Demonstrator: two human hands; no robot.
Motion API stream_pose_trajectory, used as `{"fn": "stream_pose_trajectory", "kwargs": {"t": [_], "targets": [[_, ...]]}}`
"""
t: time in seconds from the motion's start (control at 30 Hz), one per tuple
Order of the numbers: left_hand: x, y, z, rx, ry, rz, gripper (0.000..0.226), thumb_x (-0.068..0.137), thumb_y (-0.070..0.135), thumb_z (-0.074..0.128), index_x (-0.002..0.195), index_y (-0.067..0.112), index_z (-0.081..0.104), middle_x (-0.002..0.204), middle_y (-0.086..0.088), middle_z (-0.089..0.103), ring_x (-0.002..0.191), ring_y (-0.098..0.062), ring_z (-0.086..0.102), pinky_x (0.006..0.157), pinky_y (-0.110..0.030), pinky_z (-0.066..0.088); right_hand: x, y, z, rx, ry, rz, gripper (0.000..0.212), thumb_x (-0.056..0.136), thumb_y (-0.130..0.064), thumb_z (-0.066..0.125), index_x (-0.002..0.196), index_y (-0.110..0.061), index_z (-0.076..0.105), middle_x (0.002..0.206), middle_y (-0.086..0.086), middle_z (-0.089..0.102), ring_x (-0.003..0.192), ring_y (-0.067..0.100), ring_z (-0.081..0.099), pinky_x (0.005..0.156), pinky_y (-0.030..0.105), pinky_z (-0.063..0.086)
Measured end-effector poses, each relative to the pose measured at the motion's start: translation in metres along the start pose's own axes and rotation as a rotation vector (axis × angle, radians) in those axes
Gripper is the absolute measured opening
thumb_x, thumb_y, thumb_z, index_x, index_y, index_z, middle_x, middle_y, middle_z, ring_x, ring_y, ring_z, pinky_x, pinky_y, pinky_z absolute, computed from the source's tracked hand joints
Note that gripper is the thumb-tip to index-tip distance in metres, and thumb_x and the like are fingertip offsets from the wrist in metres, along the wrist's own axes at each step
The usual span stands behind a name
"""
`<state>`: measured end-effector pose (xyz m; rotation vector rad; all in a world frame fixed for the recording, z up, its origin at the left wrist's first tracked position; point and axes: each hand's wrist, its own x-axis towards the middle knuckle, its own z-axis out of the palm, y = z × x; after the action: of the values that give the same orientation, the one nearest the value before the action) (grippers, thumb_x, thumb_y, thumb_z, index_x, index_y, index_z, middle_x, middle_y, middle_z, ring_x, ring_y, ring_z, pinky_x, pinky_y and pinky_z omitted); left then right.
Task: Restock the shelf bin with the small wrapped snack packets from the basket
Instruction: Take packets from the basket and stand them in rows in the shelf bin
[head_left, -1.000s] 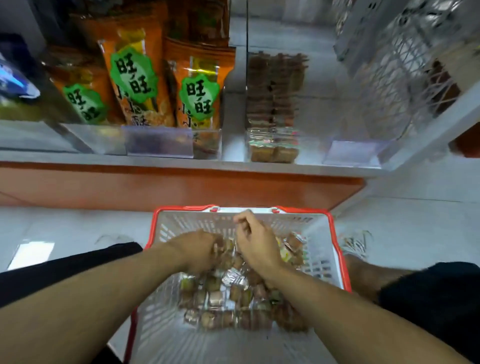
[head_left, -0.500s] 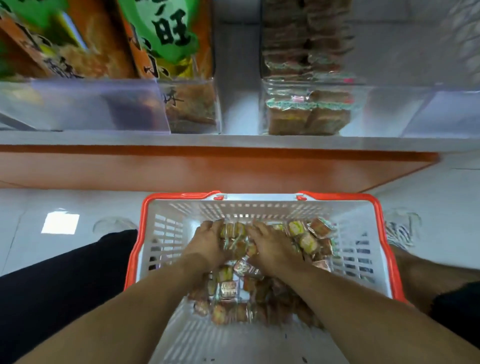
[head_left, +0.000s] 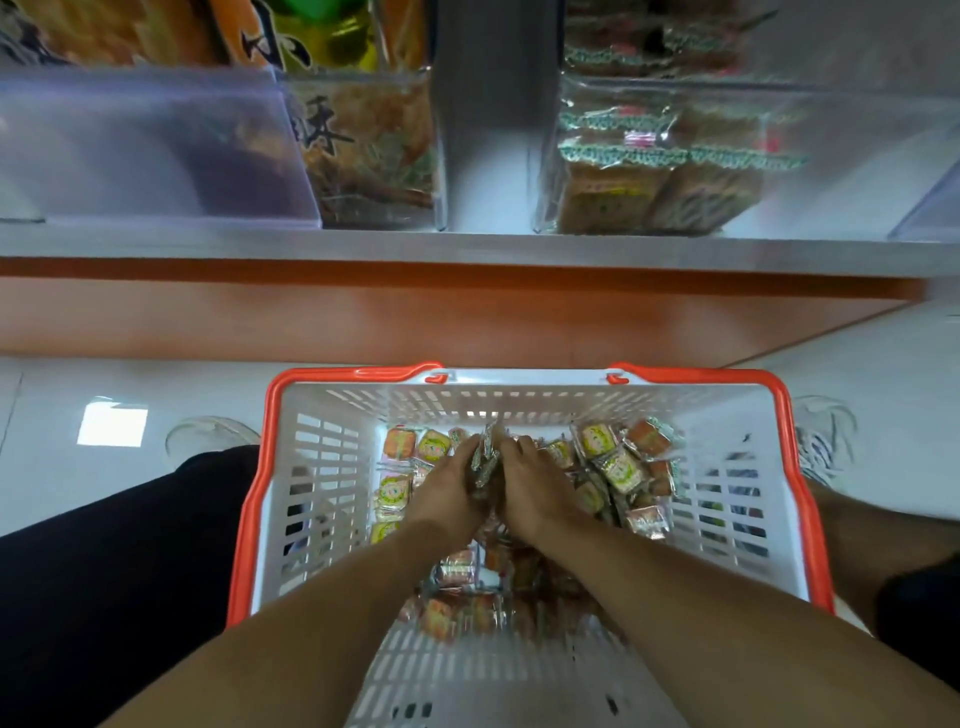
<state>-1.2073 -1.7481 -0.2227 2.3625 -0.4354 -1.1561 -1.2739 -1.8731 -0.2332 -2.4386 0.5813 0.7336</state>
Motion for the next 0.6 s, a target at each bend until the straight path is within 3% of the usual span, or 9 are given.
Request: {"fn": "stream_pose_trajectory", "kwargs": {"t": [0.07, 0.13, 0.17, 0.27, 0.33, 0.4, 0.47, 0.53, 0.6], "targets": [[-0.002, -0.003, -0.004, -0.078, 0.018, 0.016, 0.070, 0.085, 0.022, 0.073, 0.144, 0.045, 0.043, 0.121, 0.012, 0.067, 0.108, -0.011, 0.066, 0.086, -0.025, 0.054, -0.001, 0.004, -0.001, 0.048, 0.017, -0.029, 0.082, 0.078, -0.014, 0.074, 0.145, -0.022, 0.030, 0.127, 0.006, 0.052, 0.111, 0.031, 0.057, 0.085, 0.044, 0.054], [-0.005, -0.006, -0.009, -0.145, 0.019, 0.027, 0.063, 0.084, 0.019, 0.072, 0.130, 0.056, 0.049, 0.094, 0.030, 0.066, 0.085, 0.013, 0.065, 0.064, -0.004, 0.046, -0.004, 0.008, -0.004, 0.115, 0.025, -0.075, 0.082, 0.075, -0.015, 0.075, 0.143, -0.027, 0.032, 0.125, 0.004, 0.054, 0.105, 0.030, 0.060, 0.079, 0.043, 0.056], [-0.007, -0.007, -0.012, -0.173, 0.017, 0.023, 0.060, 0.085, 0.018, 0.073, 0.125, 0.059, 0.053, 0.084, 0.033, 0.064, 0.076, 0.018, 0.063, 0.057, -0.003, 0.044, -0.006, 0.009, -0.005, 0.164, 0.030, -0.101, 0.080, 0.074, -0.017, 0.075, 0.141, -0.031, 0.034, 0.124, 0.002, 0.055, 0.103, 0.028, 0.061, 0.077, 0.042, 0.056], [-0.013, -0.005, -0.023, -0.246, -0.015, -0.040, 0.045, 0.086, 0.014, 0.072, 0.113, 0.048, 0.061, 0.069, 0.027, 0.071, 0.057, 0.006, 0.066, 0.045, -0.011, 0.045, -0.011, 0.008, -0.015, 0.301, 0.011, -0.166, 0.070, 0.076, -0.031, 0.076, 0.136, -0.038, 0.041, 0.128, -0.003, 0.052, 0.108, 0.021, 0.060, 0.081, 0.036, 0.054], [-0.019, -0.001, -0.032, -0.268, -0.043, -0.088, 0.030, 0.083, 0.016, 0.073, 0.106, 0.036, 0.069, 0.075, 0.011, 0.076, 0.057, -0.005, 0.068, 0.051, -0.022, 0.053, -0.015, 0.003, -0.026, 0.361, -0.050, -0.177, 0.074, 0.074, -0.034, 0.079, 0.140, -0.034, 0.046, 0.132, -0.001, 0.050, 0.115, 0.019, 0.057, 0.090, 0.029, 0.049], [-0.027, 0.005, -0.044, -0.321, -0.093, -0.145, 0.015, 0.083, 0.017, 0.074, 0.096, 0.025, 0.071, 0.084, -0.006, 0.077, 0.067, -0.020, 0.069, 0.066, -0.038, 0.062, -0.020, -0.004, -0.043, 0.387, -0.121, -0.165, 0.071, 0.072, -0.029, 0.082, 0.138, -0.028, 0.055, 0.129, -0.001, 0.056, 0.112, 0.016, 0.059, 0.092, 0.022, 0.048], [-0.036, 0.014, -0.059, -0.433, -0.180, -0.197, 0.007, 0.087, 0.016, 0.073, 0.081, 0.019, 0.070, 0.079, -0.013, 0.073, 0.068, -0.027, 0.067, 0.079, -0.056, 0.060, -0.031, -0.011, -0.068, 0.360, -0.181, -0.152, 0.060, 0.072, -0.030, 0.082, 0.129, -0.030, 0.061, 0.112, -0.006, 0.065, 0.095, 0.010, 0.063, 0.072, 0.012, 0.048], [-0.047, 0.028, -0.078, -0.510, -0.294, -0.244, 0.009, 0.090, 0.018, 0.070, 0.080, 0.019, 0.069, 0.080, -0.010, 0.072, 0.067, -0.023, 0.071, 0.081, -0.058, 0.061, -0.044, -0.019, -0.101, 0.257, -0.219, -0.147, 0.051, 0.073, -0.036, 0.079, 0.118, -0.033, 0.056, 0.094, -0.005, 0.067, 0.076, 0.010, 0.059, 0.056, 0.019, 0.041], [-0.058, 0.048, -0.101, -0.550, -0.404, -0.257, 0.010, 0.092, 0.021, 0.064, 0.096, 0.016, 0.071, 0.082, -0.007, 0.074, 0.064, -0.018, 0.072, 0.079, -0.053, 0.063, -0.059, -0.032, -0.139, 0.212, -0.248, -0.149, 0.045, 0.075, -0.037, 0.078, 0.113, -0.026, 0.056, 0.086, -0.003, 0.064, 0.069, 0.011, 0.056, 0.057, 0.026, 0.041]]}}
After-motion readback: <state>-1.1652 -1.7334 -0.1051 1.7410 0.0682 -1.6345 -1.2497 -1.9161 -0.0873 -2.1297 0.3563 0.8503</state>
